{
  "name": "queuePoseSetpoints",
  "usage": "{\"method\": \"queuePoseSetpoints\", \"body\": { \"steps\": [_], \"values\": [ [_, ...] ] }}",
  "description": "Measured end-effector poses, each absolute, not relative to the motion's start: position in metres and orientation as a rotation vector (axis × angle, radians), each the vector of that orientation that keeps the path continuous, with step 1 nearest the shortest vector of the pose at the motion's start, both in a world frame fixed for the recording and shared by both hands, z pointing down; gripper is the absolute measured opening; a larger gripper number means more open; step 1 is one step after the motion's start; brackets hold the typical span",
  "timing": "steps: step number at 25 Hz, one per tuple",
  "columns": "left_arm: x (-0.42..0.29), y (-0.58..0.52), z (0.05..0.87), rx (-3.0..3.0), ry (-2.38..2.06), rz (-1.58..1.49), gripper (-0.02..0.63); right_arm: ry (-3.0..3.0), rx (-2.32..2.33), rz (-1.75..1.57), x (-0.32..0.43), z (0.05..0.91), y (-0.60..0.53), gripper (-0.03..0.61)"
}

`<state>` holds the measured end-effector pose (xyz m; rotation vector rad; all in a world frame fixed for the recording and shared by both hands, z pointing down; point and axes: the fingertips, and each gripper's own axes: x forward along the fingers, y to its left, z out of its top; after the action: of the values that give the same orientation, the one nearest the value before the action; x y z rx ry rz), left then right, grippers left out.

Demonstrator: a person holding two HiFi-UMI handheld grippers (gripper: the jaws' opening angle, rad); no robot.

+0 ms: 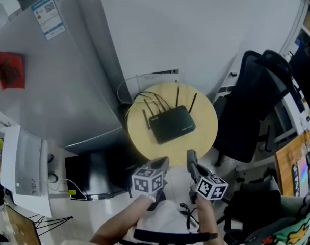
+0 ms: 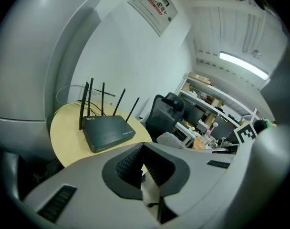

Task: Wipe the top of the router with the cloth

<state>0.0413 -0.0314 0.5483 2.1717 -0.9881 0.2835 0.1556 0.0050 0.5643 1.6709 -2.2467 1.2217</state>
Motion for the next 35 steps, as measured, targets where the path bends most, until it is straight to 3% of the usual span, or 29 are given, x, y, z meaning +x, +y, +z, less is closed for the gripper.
{"method": "queuePoseSetpoints", "body": {
  "steps": [13,35],
  "values": [
    [0.009,-0.107,0.564,2.122,-1.010,0.279,-0.002,-2.228,1.556,1.152,0.116,0.572,-0.094,0.038],
    [-0.025,-0.187,0.613,1.799,-1.258,0.165,-0.002,-2.077,0.896,1.028,0.000,0.675,-0.263,0.038]
  ]
}}
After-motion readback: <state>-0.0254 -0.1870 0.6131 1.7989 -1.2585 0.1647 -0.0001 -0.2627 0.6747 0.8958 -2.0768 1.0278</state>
